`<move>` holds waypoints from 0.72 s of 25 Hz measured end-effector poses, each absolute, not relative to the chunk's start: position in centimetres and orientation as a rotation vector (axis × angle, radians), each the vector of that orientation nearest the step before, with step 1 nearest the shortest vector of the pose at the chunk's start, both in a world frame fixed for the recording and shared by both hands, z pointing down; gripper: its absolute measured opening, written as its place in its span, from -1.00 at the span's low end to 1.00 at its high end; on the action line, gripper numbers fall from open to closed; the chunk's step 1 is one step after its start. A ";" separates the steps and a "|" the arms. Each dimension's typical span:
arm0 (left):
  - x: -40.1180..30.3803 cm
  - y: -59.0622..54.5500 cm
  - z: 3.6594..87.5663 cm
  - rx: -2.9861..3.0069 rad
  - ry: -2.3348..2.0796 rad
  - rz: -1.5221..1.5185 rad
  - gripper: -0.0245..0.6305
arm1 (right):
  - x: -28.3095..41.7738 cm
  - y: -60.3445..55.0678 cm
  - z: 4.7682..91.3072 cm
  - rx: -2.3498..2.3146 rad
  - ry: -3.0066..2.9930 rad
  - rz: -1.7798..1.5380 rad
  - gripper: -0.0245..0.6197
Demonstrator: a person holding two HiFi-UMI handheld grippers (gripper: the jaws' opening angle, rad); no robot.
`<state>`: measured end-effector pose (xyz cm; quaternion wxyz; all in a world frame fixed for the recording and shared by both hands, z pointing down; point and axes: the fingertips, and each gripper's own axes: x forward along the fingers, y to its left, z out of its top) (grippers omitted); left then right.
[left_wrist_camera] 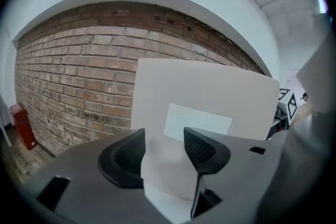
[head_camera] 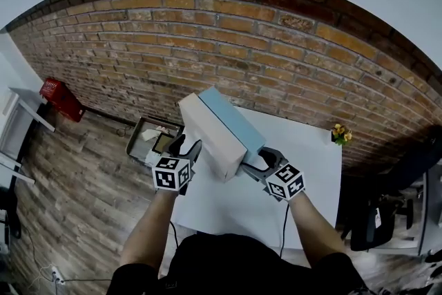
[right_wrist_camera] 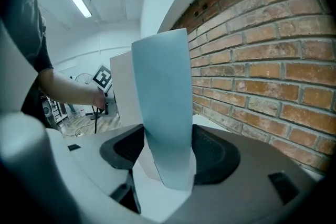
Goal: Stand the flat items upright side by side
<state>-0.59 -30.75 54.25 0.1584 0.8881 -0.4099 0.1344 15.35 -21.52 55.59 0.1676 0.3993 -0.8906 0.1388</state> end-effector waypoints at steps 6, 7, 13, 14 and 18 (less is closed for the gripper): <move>0.2 -30.9 54.7 2.544 -1.145 0.424 -0.37 | 13.3 -20.2 55.2 1.109 -2.561 0.400 -0.01; 0.3 -30.8 54.9 2.546 -1.135 0.434 -0.38 | 13.2 -20.0 55.2 1.106 -2.564 0.401 -0.02; 0.5 -30.1 55.3 2.542 -1.104 0.426 -0.49 | 11.0 -18.5 55.1 1.027 -2.581 0.387 -0.08; 0.4 -30.2 55.3 2.541 -1.108 0.425 -0.53 | 10.5 -18.3 55.1 1.008 -2.582 0.378 -0.08; 0.0 -30.3 55.3 2.543 -1.111 0.429 -0.58 | 9.0 -17.7 55.1 0.999 -2.589 0.395 -0.07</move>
